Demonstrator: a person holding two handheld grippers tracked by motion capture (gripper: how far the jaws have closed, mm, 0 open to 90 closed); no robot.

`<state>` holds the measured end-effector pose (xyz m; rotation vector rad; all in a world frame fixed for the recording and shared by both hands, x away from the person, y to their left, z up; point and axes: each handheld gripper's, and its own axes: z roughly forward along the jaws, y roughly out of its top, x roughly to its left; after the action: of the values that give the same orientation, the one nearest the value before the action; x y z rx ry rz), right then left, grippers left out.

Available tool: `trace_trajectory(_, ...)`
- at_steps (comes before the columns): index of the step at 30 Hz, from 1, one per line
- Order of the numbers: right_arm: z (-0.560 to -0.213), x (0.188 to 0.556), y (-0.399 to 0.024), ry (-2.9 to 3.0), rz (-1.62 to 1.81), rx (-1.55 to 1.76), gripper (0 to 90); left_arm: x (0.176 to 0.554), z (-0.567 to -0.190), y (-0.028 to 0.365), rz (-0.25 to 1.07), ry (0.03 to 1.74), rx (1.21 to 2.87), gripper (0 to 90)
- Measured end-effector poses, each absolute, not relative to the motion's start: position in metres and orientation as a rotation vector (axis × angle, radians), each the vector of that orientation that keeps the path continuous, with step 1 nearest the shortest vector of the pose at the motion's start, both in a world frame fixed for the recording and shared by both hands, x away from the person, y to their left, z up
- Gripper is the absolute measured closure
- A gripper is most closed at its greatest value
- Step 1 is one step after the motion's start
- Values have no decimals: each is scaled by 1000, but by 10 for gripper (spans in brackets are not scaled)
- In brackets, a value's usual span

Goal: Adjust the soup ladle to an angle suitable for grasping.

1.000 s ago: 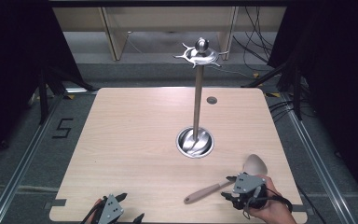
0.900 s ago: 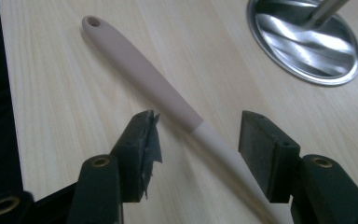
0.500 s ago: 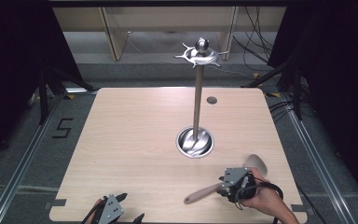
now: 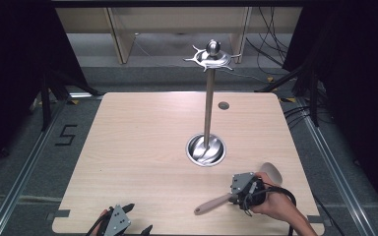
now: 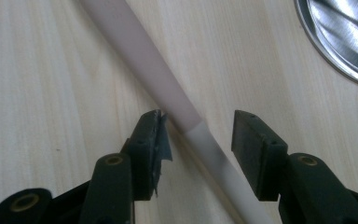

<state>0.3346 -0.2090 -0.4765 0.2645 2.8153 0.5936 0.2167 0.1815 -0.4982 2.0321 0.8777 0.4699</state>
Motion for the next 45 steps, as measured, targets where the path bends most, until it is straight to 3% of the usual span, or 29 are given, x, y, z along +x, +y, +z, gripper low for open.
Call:
trace_trajectory(25,-478,349,-194,2933,357,151,630,217,-497,183,489,846,2041,148)
trace_trajectory(45,-471,354,-176,2906,136,-57,757,216,-497,181,478,854,2023,148)
